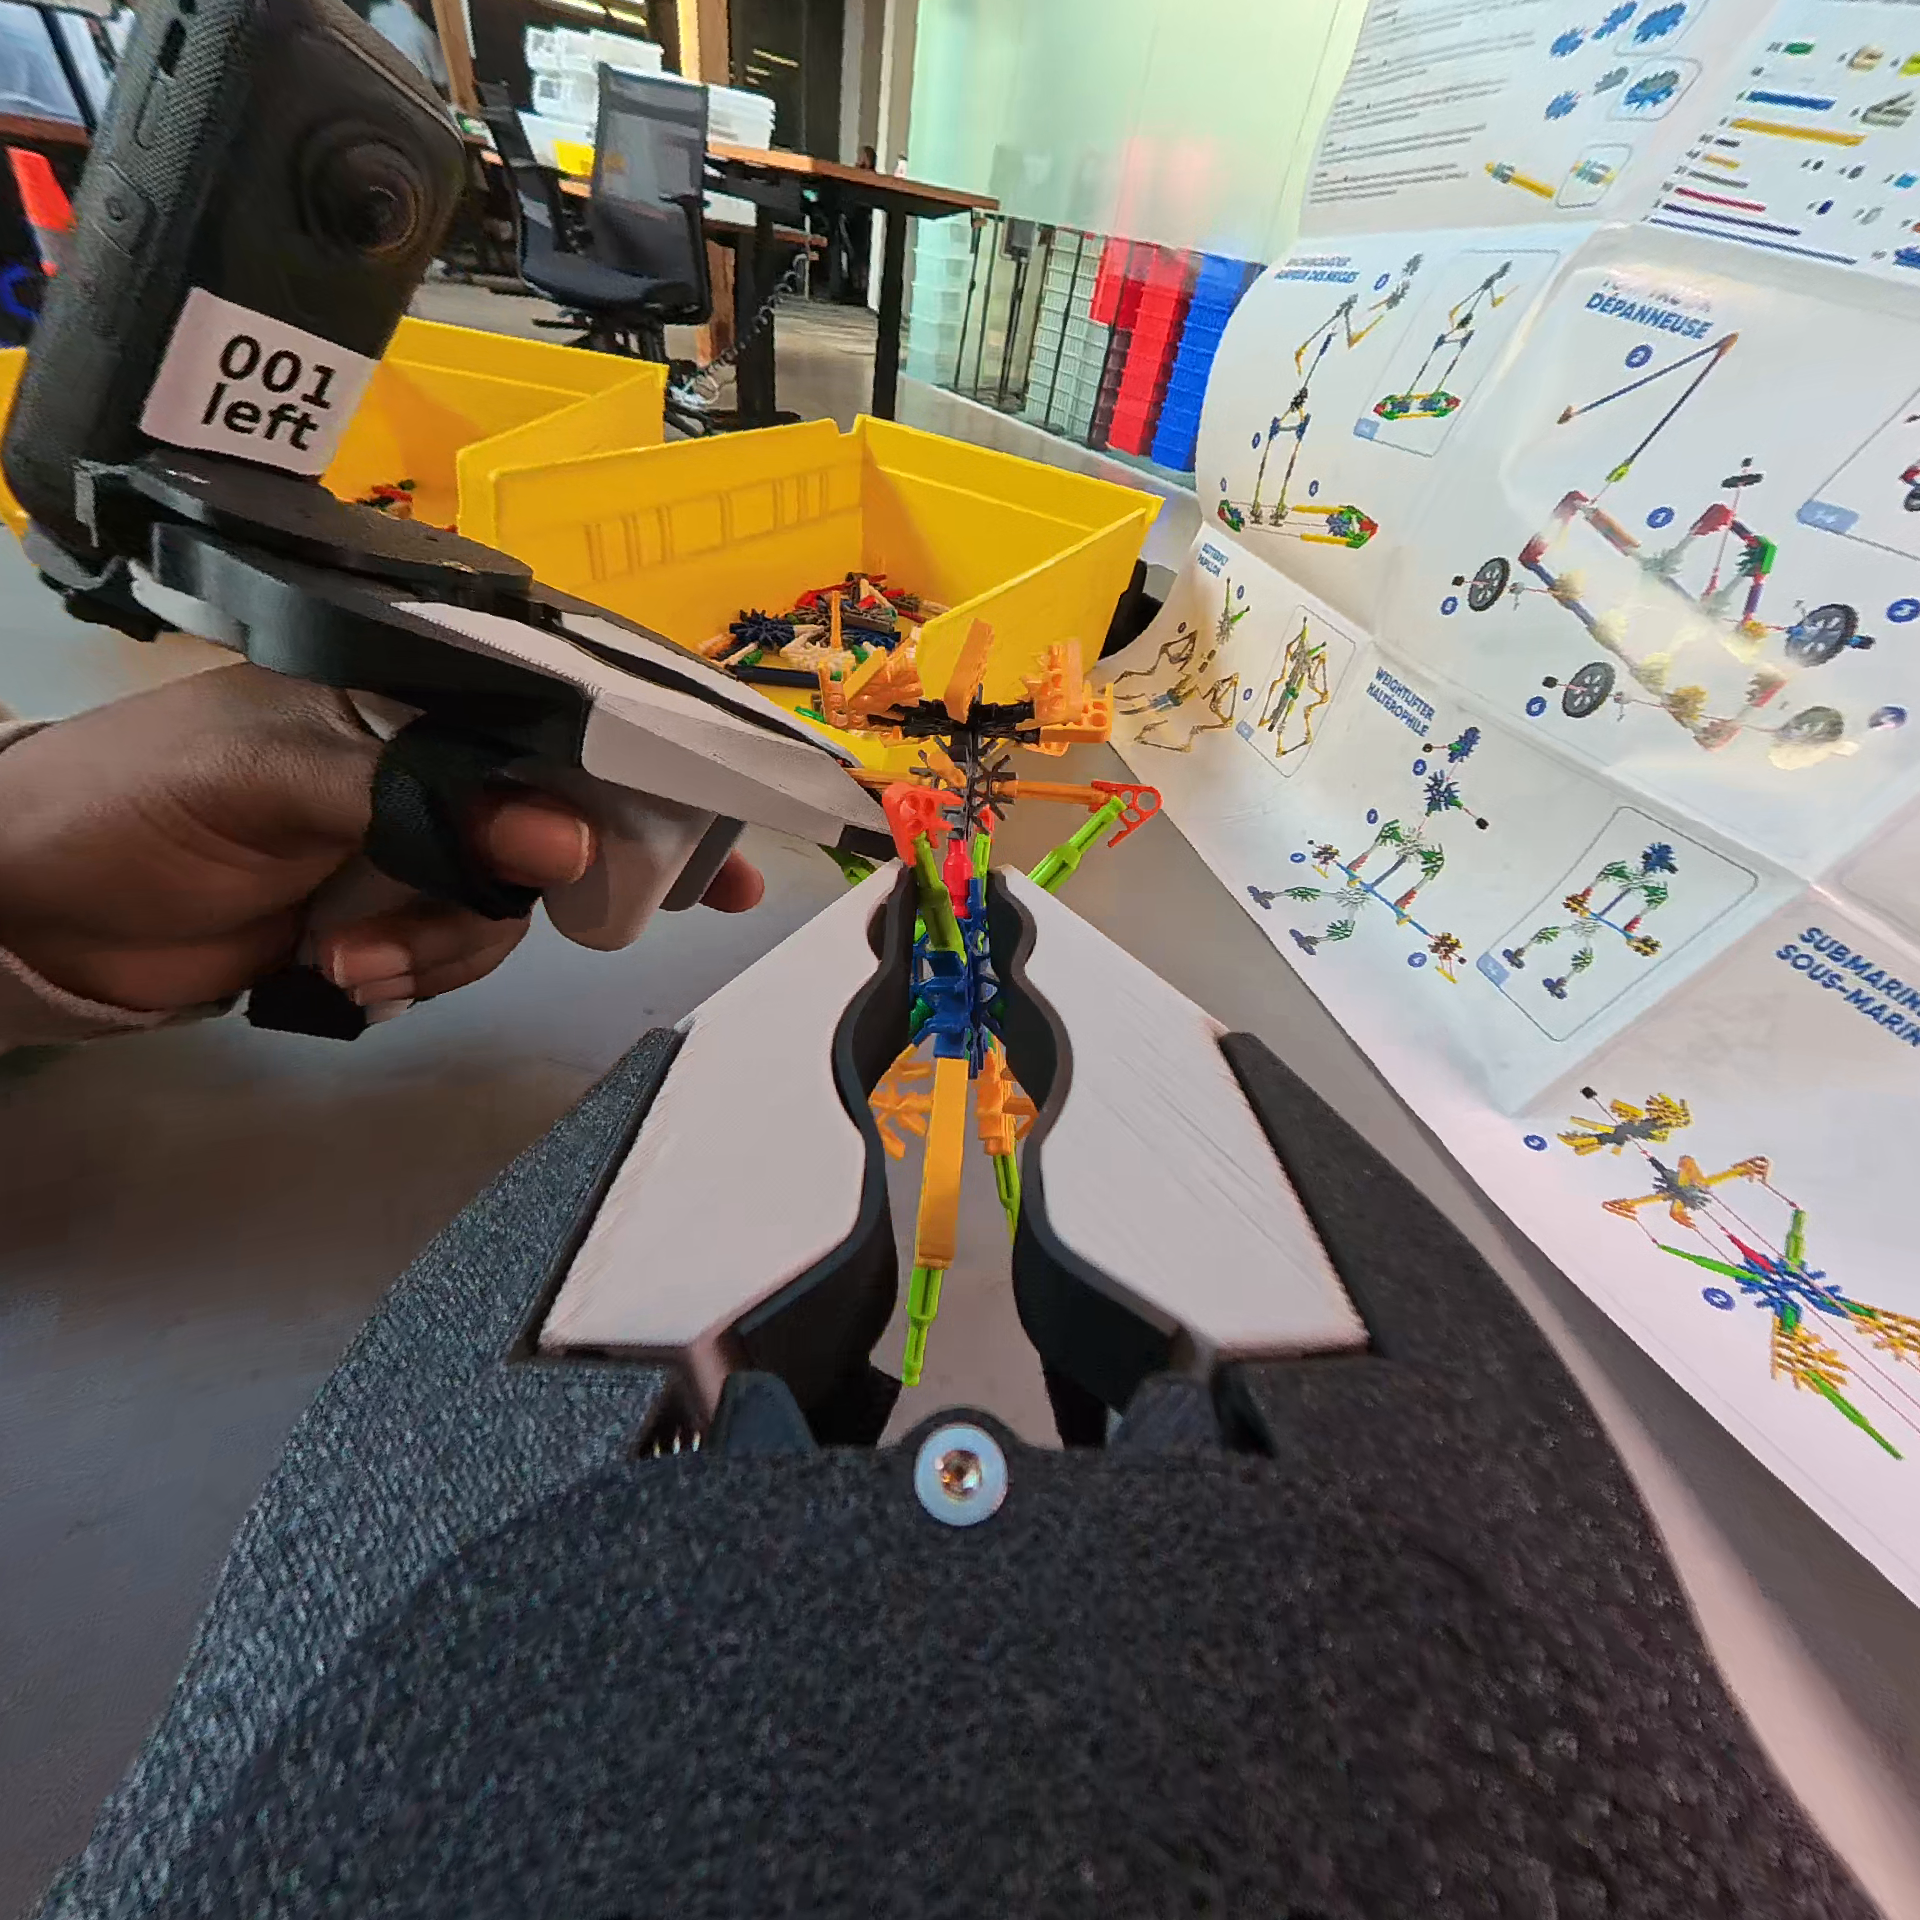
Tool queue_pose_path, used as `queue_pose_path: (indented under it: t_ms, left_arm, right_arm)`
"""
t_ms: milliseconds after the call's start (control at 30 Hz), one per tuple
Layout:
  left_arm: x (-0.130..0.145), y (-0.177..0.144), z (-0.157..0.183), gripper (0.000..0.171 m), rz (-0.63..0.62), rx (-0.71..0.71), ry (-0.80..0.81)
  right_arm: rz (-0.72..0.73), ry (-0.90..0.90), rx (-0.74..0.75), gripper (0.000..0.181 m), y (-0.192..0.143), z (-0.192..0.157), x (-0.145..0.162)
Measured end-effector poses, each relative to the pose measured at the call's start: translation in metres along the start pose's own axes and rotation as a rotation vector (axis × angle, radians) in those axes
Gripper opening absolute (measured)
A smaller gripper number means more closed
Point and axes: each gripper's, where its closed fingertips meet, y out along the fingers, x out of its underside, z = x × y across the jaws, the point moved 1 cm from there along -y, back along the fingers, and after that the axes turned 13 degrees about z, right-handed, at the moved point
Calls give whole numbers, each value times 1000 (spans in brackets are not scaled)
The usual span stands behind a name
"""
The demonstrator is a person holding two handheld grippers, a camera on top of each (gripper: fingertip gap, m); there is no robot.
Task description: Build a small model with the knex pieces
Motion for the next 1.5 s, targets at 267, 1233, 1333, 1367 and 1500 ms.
queue_pose_path:
  t_ms: [267,1233,1333,1367,1500]
  left_arm:
    - [0,3,-8,1,1,-71,33]
    - [43,-3,3,4,-254,70,-206]
    - [47,-3,3,6,-267,70,-214]
    - [49,-3,3,6,-271,72,-220]
    - [56,-4,7,7,-293,85,-253]
  right_arm:
    - [-19,-96,79,13,0,-1,-4]
    - [-49,23,-196,5,-4,-5,15]
    - [-86,42,-180,5,-3,-2,22]
    - [-95,56,-179,6,-3,-2,23]
    - [-153,101,-159,21,-4,5,33]
